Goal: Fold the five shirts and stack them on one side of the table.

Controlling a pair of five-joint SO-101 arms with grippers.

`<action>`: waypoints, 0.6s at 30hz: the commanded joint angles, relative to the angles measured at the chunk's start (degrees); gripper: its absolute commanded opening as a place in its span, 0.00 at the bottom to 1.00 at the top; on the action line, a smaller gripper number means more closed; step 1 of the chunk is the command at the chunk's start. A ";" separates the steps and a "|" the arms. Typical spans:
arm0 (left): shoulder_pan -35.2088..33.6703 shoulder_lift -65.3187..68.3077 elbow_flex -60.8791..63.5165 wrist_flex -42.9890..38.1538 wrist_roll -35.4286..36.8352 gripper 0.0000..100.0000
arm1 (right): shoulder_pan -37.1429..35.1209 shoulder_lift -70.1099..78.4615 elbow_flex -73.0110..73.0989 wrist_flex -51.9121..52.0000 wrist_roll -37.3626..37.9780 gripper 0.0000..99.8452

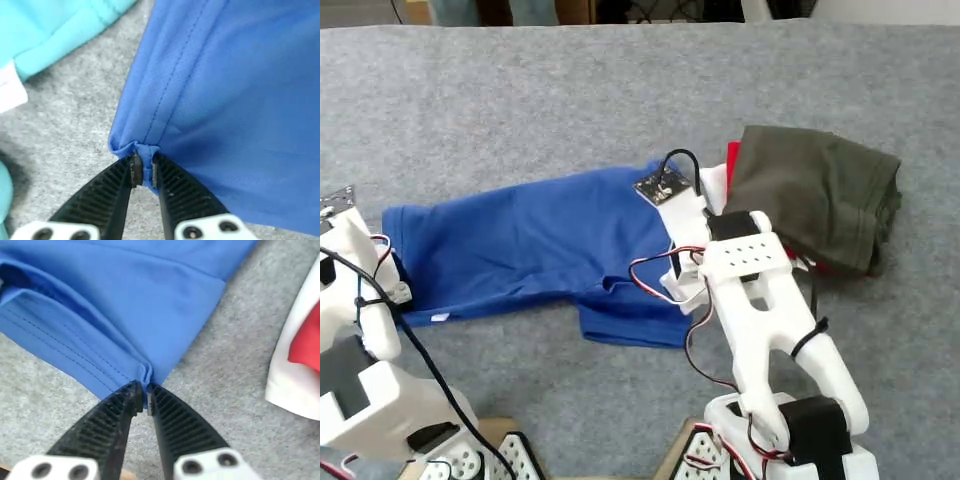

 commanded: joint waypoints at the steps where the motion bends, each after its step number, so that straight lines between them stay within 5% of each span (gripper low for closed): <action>1: -1.63 -0.79 -2.24 0.62 0.88 0.09 | -0.26 -1.71 -0.31 0.79 0.00 0.08; 7: -6.73 -0.79 -9.27 8.97 5.19 0.22 | -0.44 -1.71 -5.32 7.65 0.09 0.17; 12: -9.63 -0.79 -17.36 14.07 7.91 0.21 | -3.25 -1.10 -10.68 5.80 -2.64 0.03; 18: -4.70 -0.18 -22.90 14.42 16.88 0.03 | -10.55 5.93 -13.32 -10.55 -18.02 0.01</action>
